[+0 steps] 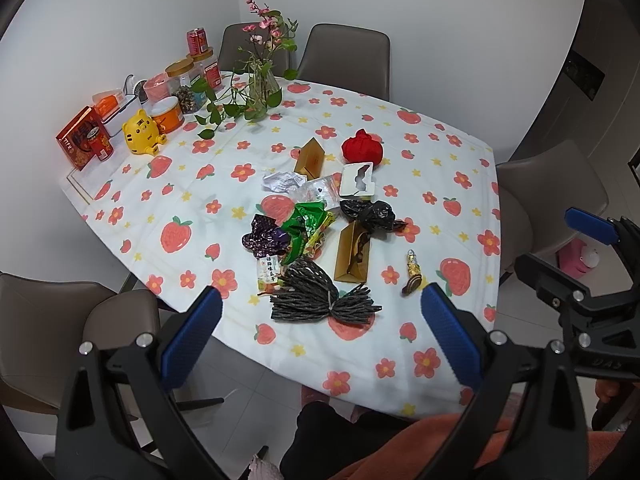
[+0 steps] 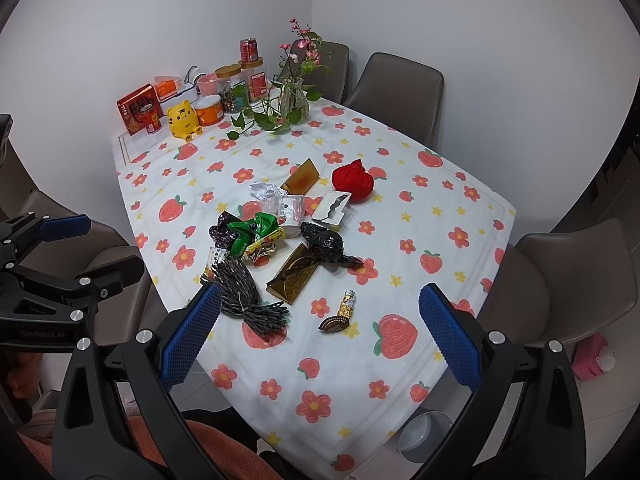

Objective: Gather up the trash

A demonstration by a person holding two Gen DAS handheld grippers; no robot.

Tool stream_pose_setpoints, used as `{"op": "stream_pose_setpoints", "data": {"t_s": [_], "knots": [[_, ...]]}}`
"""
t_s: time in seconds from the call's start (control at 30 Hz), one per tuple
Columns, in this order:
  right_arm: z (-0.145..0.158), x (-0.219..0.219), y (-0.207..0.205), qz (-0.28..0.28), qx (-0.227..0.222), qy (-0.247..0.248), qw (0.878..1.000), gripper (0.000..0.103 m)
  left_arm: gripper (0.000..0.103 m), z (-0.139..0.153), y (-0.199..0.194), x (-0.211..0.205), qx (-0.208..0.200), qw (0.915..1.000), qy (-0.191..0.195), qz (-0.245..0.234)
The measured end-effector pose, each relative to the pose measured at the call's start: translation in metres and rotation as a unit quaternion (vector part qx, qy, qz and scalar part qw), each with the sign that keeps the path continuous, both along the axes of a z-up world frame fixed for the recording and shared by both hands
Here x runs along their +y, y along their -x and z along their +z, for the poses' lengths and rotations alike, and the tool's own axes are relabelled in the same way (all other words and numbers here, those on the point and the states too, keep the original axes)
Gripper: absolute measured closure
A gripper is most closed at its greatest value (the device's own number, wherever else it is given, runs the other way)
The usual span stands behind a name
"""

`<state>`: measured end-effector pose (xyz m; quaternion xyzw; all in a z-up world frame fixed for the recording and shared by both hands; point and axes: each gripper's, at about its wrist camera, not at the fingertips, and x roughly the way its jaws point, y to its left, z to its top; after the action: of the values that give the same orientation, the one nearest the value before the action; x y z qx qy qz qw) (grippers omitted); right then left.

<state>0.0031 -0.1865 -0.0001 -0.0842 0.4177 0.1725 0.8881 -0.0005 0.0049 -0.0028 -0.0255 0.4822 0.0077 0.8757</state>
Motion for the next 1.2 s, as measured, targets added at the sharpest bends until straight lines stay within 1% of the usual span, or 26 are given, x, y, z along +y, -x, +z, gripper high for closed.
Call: {"op": "stream_pose_setpoints", "data": {"t_s": [1.2], "knots": [[-0.0006, -0.0007, 0.0013, 0.0, 0.001, -0.001, 1.0, 0.007, 0.004, -0.0011, 0.0003, -0.0006, 0.001, 1.0, -0.003, 0.001]]}}
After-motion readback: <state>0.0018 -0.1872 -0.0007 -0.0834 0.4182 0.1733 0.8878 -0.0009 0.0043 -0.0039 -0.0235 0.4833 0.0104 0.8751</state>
